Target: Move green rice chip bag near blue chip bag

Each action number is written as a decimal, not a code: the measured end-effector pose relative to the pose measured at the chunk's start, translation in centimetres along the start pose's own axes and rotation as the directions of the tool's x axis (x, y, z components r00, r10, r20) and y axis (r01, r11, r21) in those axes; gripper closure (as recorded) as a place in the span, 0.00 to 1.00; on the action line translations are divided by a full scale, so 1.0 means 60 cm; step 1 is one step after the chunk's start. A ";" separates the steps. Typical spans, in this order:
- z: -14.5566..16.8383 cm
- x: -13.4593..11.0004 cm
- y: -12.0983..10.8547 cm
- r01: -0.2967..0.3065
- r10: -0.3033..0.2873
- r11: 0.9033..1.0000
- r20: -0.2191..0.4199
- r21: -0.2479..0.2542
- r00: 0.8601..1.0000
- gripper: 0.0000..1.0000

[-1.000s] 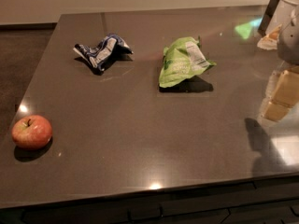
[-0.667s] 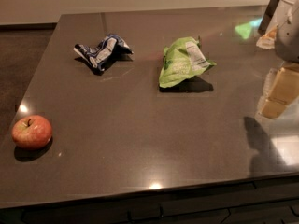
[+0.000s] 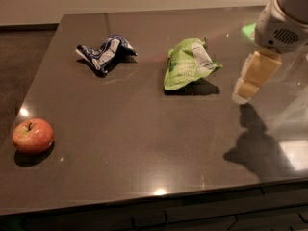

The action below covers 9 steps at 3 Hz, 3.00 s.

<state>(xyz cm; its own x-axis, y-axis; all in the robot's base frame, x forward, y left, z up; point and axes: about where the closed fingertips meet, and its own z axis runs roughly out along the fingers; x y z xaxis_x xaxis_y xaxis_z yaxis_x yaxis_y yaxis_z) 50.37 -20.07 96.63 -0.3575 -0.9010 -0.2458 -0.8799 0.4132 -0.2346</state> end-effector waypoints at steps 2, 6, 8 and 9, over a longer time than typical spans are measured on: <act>0.071 -0.067 -0.081 -0.215 0.218 0.976 0.077 -0.042 0.973 0.00; 0.208 -0.142 -0.166 -0.424 0.435 0.898 0.086 -0.117 0.896 0.00; 0.244 -0.166 -0.176 -0.435 0.449 0.887 0.073 -0.155 0.890 0.17; 0.250 -0.175 -0.177 -0.430 0.446 0.886 0.069 -0.173 0.892 0.41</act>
Offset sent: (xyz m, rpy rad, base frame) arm 0.1096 0.0351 -0.0324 0.2538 0.0560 -0.2866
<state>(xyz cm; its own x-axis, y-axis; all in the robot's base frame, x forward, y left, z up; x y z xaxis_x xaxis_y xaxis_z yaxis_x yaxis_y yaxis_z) 68.16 -12.98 87.58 -0.6900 -0.6108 -0.3884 -0.6804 0.7304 0.0600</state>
